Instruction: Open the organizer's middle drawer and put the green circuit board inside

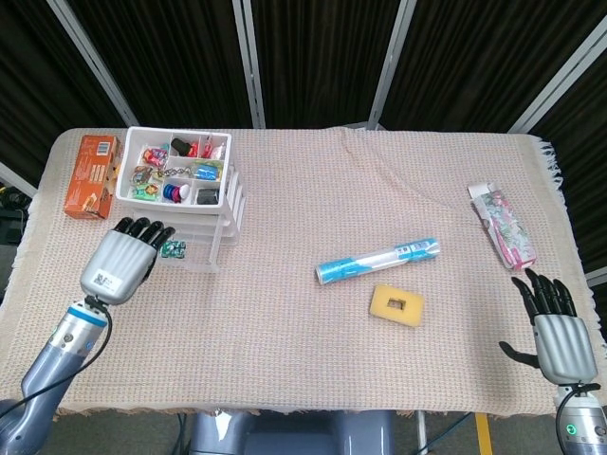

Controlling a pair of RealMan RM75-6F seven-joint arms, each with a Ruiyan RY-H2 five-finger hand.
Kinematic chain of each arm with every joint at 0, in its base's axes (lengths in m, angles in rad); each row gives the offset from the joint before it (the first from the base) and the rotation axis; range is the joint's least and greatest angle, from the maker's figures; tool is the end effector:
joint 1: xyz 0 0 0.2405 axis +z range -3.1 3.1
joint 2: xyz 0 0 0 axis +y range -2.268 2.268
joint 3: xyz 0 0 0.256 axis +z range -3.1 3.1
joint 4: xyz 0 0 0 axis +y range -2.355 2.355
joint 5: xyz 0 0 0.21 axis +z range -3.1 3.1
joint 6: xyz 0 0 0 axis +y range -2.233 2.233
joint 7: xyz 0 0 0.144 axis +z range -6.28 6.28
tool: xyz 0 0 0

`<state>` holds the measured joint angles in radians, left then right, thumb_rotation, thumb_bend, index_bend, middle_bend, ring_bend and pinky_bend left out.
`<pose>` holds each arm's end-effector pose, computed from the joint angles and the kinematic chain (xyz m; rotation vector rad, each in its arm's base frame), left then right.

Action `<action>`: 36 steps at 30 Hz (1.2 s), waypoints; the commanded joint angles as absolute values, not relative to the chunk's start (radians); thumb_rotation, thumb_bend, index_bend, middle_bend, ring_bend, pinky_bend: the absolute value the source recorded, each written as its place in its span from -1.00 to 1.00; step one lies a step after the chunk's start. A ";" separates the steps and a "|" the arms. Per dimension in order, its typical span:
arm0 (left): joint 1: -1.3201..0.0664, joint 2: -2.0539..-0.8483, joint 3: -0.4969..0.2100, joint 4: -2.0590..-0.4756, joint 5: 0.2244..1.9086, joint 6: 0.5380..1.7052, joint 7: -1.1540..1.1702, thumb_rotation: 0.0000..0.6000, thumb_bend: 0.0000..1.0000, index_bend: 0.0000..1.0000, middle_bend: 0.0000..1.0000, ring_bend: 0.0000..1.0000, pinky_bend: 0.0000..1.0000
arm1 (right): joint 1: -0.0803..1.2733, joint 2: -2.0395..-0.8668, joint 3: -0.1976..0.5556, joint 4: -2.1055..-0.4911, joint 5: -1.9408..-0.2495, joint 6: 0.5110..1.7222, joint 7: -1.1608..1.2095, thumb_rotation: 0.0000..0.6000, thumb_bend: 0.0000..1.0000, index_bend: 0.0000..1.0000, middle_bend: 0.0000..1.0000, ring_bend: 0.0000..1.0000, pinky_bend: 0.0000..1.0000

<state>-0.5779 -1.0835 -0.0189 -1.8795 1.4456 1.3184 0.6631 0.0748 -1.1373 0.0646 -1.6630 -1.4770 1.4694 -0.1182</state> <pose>-0.1613 0.2758 0.1238 -1.8345 -0.2863 -0.8159 -0.3035 -0.1800 0.1497 1.3841 -0.8857 0.8527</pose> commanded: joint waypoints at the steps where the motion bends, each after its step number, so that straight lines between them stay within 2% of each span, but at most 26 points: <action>1: -0.481 -1.085 0.157 -1.635 1.842 1.457 0.626 1.00 1.00 -0.46 -0.87 -1.00 -0.73 | 0.075 -1.139 0.064 -1.665 -1.478 1.471 -0.121 1.00 -1.00 -0.79 -1.00 -1.00 -1.00; 9: -0.474 -1.111 0.203 -1.429 1.969 1.409 0.706 1.00 1.00 -0.46 -0.91 -1.00 -0.79 | 0.075 -1.139 0.067 -1.668 -1.469 1.466 -0.126 1.00 -1.00 -0.79 -1.00 -1.00 -1.00; 17: -0.483 -1.136 0.223 -1.341 1.989 1.293 0.750 1.00 1.00 -0.45 -0.91 -1.00 -0.79 | 0.074 -1.138 0.067 -1.668 -1.470 1.469 -0.124 1.00 -1.00 -0.79 -1.00 -1.00 -1.00; 26: -0.488 -1.172 0.196 -1.297 1.962 1.233 0.749 1.00 1.00 -0.45 -0.92 -1.00 -0.81 | 0.075 -1.138 0.066 -1.668 -1.471 1.468 -0.124 1.00 -1.00 -0.79 -1.00 -1.00 -1.00; 36: -0.524 -1.222 0.132 -1.311 1.904 1.153 0.759 1.00 1.00 -0.46 -0.92 -1.00 -0.82 | 0.074 -1.138 0.064 -1.668 -1.475 1.470 -0.123 1.00 -1.00 -0.79 -1.00 -1.00 -1.00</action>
